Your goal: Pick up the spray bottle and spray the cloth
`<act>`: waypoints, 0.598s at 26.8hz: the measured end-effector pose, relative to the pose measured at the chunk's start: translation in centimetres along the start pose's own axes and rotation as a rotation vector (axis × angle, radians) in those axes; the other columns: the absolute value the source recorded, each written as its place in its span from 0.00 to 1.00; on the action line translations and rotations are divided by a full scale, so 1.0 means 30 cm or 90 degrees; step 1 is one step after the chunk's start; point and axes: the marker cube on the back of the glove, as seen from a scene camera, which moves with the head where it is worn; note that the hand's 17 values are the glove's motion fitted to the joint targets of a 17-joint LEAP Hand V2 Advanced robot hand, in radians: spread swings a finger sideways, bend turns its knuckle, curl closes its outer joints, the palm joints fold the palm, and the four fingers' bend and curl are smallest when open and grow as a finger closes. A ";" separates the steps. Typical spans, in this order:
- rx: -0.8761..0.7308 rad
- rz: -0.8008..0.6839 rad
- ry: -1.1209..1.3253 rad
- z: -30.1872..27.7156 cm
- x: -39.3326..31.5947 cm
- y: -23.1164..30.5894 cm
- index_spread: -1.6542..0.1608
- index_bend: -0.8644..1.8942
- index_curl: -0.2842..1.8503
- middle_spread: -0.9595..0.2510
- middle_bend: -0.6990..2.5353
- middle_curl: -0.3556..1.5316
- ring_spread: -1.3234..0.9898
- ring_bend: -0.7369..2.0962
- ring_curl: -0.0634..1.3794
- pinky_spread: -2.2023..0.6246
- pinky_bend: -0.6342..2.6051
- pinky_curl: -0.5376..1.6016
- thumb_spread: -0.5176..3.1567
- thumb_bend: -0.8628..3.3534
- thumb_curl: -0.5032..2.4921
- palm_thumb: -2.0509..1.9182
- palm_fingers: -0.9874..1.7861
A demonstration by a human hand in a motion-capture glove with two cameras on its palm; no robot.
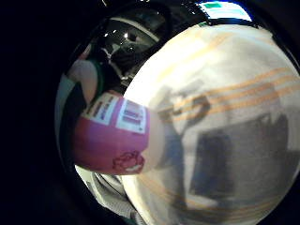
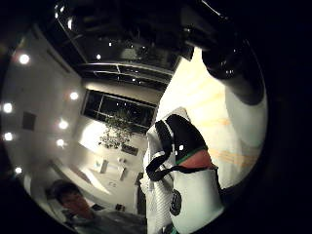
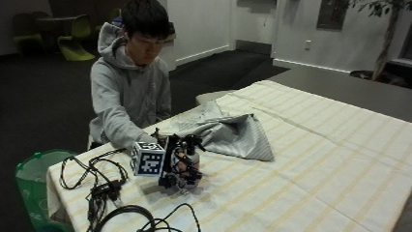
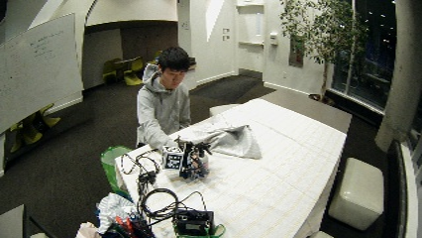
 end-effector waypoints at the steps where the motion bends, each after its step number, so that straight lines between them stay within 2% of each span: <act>1: 0.001 0.000 -0.005 0.002 -0.001 -0.003 0.76 0.34 0.17 0.79 0.28 0.37 0.57 0.54 0.30 0.85 0.44 0.43 0.42 0.20 0.28 0.68 0.51; 16: -0.007 -0.009 -0.035 0.035 -0.009 -0.020 0.78 0.34 0.18 0.79 0.28 0.38 0.55 0.53 0.30 0.83 0.43 0.42 0.42 0.20 0.28 0.70 0.53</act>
